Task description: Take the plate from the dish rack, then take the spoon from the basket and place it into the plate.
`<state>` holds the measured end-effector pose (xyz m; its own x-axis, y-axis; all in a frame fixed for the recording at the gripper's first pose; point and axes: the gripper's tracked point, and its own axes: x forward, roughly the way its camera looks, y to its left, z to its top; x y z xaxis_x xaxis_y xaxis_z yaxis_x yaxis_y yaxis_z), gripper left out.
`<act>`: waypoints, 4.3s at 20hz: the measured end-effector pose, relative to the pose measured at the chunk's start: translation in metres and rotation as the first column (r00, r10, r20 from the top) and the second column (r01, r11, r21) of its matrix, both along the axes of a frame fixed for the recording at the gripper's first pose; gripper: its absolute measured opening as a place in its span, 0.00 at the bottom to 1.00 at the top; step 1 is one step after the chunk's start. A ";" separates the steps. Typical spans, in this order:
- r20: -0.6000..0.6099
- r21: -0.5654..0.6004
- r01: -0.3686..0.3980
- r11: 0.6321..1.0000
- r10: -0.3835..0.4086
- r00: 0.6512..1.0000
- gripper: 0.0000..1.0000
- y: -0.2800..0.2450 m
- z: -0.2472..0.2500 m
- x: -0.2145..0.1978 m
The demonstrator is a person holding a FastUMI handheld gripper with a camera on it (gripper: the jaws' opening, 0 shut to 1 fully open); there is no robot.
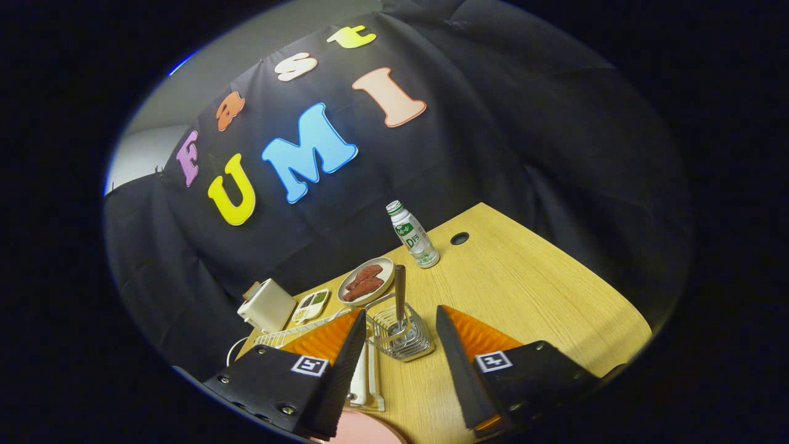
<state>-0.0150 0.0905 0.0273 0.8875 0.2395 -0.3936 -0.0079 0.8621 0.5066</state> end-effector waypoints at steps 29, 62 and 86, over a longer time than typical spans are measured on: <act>0.102 -0.184 0.060 0.981 -0.041 0.994 0.01 0.015 0.026 0.094; 0.100 -0.384 -0.419 0.823 0.488 0.867 0.01 0.172 0.021 -0.172; 0.096 -0.400 -0.447 0.800 0.522 0.848 0.11 0.170 0.015 -0.185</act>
<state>-0.1996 0.2609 0.0419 0.7575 0.5383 -0.3694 -0.5371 0.8355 0.1161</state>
